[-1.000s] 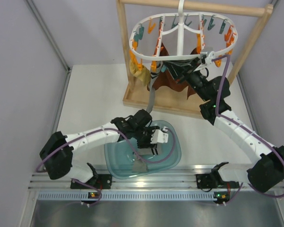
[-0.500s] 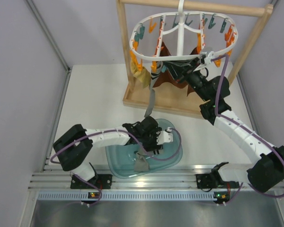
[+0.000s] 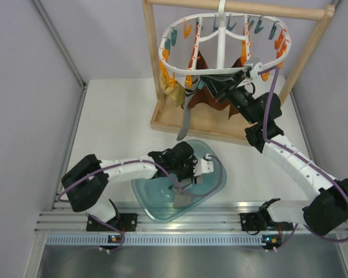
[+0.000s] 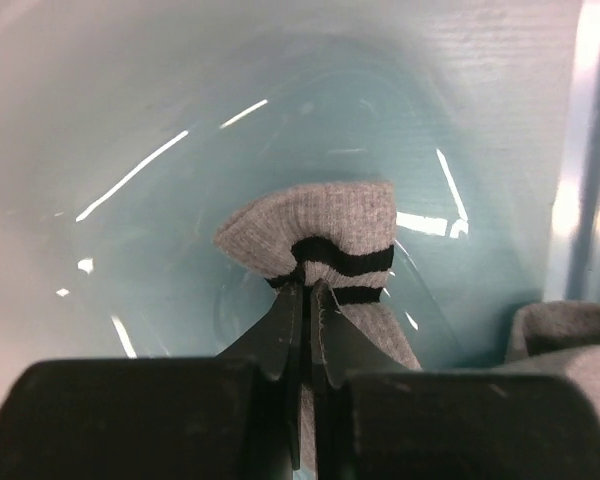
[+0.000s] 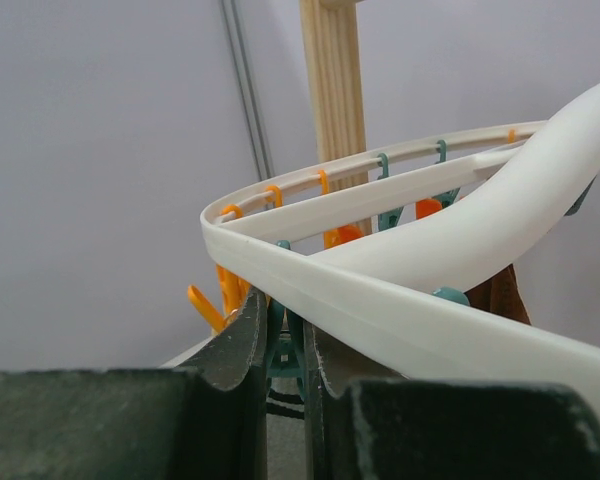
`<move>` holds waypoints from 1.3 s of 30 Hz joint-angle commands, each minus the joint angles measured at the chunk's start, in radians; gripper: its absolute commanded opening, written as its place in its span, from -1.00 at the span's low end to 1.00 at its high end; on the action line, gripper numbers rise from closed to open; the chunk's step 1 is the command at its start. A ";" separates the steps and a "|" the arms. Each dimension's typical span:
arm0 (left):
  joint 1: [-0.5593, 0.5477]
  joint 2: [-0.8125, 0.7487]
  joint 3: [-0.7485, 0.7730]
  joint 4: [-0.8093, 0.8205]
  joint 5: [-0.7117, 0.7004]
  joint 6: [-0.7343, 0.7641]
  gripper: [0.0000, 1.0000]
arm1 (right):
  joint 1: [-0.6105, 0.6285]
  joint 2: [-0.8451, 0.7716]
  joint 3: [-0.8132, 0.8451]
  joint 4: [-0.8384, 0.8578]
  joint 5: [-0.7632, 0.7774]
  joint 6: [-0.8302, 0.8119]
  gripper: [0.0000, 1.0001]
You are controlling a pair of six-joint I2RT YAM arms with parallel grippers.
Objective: Clip the socks to the hanger
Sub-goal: Pick up the sock from the bin, then clamp the sock onto the hanger.
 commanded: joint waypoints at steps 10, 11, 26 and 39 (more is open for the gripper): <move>0.000 -0.493 -0.074 0.407 -0.151 -0.184 -1.00 | -0.017 -0.016 0.030 0.041 0.021 0.007 -1.00; 0.000 -0.489 -0.071 0.440 -0.177 -0.184 -1.00 | -0.018 -0.016 0.031 0.041 0.022 0.008 -1.00; 0.144 -0.292 0.116 0.817 -0.282 -0.203 -1.00 | -0.021 -0.018 0.051 0.019 0.013 0.053 -1.00; 0.207 -0.254 0.165 0.902 -0.165 -0.144 -1.00 | -0.026 -0.010 0.048 0.016 -0.006 0.065 -1.00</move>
